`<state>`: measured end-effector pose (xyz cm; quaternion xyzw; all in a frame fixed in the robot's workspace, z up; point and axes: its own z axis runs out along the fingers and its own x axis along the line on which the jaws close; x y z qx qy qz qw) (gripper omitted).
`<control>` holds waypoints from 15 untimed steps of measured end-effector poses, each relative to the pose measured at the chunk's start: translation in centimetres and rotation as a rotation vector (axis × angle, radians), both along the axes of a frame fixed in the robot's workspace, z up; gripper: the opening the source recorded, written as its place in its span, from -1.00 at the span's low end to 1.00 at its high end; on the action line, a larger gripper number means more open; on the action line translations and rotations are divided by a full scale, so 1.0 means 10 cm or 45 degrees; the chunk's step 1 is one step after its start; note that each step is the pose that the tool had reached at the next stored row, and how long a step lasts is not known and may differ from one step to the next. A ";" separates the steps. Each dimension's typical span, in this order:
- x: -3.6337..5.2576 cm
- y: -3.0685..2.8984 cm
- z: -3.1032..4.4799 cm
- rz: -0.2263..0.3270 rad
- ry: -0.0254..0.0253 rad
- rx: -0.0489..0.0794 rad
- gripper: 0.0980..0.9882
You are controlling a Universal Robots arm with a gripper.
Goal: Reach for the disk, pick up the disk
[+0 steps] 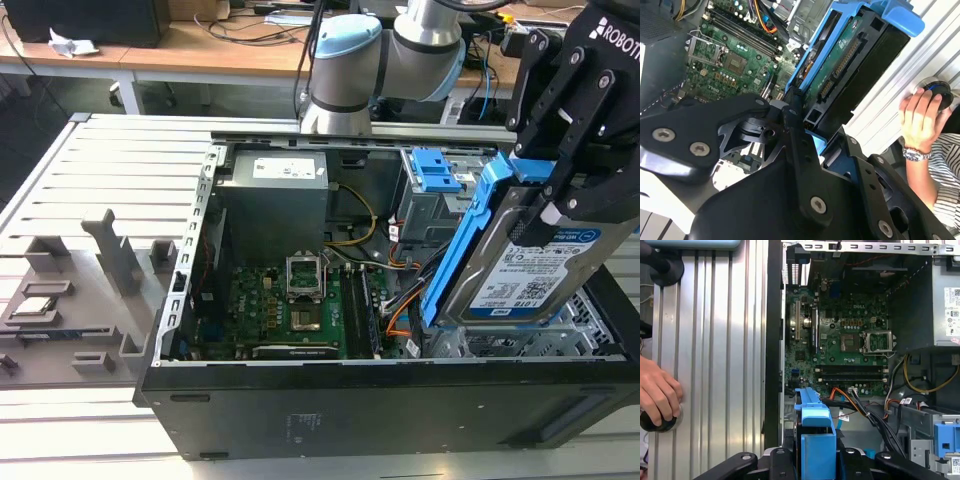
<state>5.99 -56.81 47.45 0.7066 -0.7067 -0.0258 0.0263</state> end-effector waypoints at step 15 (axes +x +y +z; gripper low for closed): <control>0.188 0.027 -0.073 0.000 0.0144 0.000 -0.39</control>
